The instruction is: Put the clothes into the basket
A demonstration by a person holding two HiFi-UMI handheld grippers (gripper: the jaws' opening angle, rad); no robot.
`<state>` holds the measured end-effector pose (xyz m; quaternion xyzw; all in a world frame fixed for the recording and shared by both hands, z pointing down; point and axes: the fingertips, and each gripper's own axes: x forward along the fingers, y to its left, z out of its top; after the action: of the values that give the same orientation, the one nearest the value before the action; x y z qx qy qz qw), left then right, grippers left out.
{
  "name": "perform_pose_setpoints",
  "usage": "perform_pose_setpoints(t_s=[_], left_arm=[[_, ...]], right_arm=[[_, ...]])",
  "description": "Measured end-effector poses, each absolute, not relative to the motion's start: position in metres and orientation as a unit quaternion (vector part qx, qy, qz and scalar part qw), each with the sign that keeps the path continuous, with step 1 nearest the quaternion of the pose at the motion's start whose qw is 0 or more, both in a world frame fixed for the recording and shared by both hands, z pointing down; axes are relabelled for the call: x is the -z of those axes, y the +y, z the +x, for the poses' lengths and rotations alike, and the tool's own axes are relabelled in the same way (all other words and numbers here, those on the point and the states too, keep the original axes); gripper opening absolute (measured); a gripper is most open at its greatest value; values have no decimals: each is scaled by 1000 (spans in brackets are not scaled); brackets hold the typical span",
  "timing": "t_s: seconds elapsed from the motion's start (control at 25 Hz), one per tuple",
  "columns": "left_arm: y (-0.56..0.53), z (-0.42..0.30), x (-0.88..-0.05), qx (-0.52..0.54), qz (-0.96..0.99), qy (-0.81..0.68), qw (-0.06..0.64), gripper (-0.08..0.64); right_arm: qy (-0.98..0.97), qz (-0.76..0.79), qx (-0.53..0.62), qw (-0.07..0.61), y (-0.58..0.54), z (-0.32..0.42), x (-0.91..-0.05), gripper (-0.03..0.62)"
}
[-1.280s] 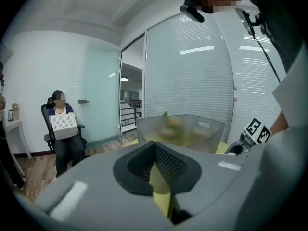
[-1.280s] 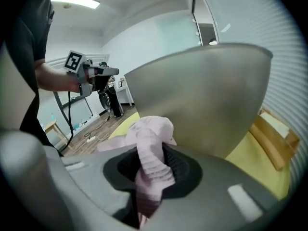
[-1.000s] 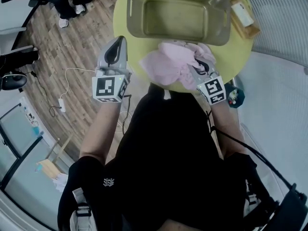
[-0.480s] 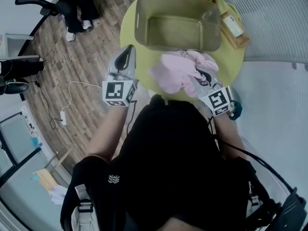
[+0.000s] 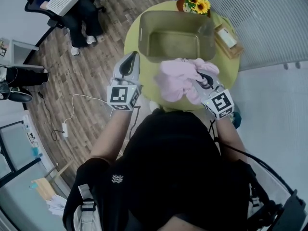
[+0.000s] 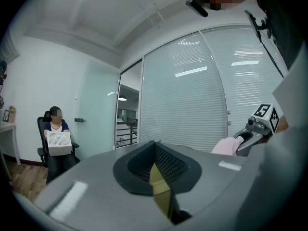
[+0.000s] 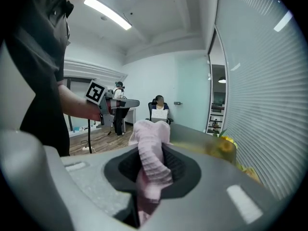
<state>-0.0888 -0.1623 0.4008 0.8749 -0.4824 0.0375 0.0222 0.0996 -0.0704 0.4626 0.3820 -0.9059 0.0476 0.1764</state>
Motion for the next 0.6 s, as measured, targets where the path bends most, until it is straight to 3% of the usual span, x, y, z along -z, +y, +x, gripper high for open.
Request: perform_pose_setpoints(t_s=[0.6], left_arm=[[-175,-85,-357,-21,877,-480,-22,5]], right_arm=[[-910,390,-6,141,-107,113,-391,38]])
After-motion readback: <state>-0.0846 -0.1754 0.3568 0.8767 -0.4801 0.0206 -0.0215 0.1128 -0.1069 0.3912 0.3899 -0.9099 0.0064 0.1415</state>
